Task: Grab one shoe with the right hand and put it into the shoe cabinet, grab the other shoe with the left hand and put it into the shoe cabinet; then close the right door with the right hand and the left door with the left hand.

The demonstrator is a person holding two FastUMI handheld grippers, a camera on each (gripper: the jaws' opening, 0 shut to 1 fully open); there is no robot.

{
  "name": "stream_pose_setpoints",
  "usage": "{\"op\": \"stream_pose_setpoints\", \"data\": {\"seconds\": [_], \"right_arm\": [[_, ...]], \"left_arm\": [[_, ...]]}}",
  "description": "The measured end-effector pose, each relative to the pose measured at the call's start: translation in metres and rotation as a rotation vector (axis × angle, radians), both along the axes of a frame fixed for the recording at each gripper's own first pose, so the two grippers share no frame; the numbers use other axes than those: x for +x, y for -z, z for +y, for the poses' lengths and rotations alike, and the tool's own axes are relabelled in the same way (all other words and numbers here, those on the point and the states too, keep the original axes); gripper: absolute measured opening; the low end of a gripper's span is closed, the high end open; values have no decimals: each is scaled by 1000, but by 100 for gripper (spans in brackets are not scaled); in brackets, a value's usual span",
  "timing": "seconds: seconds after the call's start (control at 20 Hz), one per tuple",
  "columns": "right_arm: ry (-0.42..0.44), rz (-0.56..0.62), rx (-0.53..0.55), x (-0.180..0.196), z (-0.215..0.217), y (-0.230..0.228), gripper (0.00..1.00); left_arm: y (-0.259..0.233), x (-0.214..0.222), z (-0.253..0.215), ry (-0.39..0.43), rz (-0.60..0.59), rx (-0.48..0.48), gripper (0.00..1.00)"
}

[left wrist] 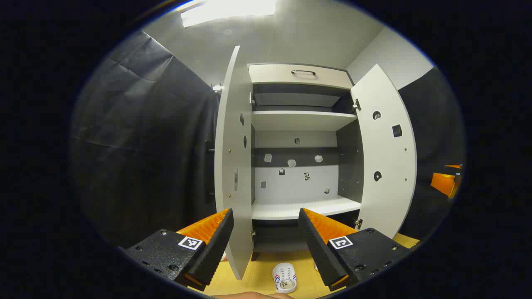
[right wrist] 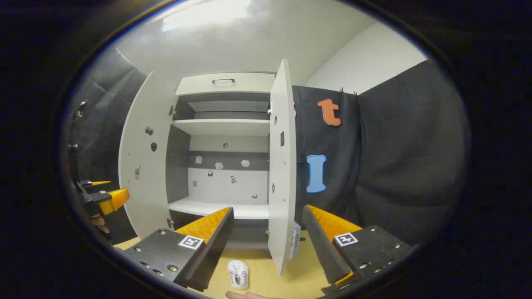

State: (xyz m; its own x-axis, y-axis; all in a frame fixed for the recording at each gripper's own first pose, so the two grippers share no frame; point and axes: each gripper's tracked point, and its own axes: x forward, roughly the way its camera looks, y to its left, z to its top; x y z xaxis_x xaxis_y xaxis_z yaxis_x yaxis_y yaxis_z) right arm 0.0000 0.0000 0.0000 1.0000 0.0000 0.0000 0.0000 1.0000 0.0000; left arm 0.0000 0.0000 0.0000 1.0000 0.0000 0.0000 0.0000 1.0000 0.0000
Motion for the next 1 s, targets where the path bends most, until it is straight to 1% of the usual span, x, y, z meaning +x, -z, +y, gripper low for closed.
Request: {"op": "stream_pose_setpoints", "data": {"seconds": [0.05, 0.1, 0.15, 0.2, 0.35, 0.5, 0.6, 0.7, 0.8, 1.0], "right_arm": [[-13, 5, 28, -4, 3, 1, 94], [-28, 9, 59, -9, 6, 1, 98], [-35, 8, 85, -12, 5, -1, 94], [-42, 4, 91, -14, 4, -3, 98], [-41, 3, 61, -17, 0, -3, 99], [-23, 20, 1, -14, -5, 3, 98], [-8, 22, -25, -9, -7, 6, 98], [7, 20, -20, -6, -7, 8, 99], [47, 18, -23, -3, -14, 8, 98], [36, 31, -68, 4, -7, 12, 98]], "left_arm": [[2, -1, -6, 14, 13, -7, 94], [3, -2, -10, 24, 24, -14, 95], [4, -3, -13, 30, 31, -17, 95], [4, -2, -16, 34, 30, -18, 95], [3, 1, -17, 16, 27, 0, 95], [5, 3, -15, -9, 27, 41, 95], [6, 3, -13, -13, 25, 47, 95], [9, 0, -13, -3, 22, 48, 94], [11, -3, -9, -1, 19, 51, 95], [3, -10, 3, -29, -18, 40, 95]]}}
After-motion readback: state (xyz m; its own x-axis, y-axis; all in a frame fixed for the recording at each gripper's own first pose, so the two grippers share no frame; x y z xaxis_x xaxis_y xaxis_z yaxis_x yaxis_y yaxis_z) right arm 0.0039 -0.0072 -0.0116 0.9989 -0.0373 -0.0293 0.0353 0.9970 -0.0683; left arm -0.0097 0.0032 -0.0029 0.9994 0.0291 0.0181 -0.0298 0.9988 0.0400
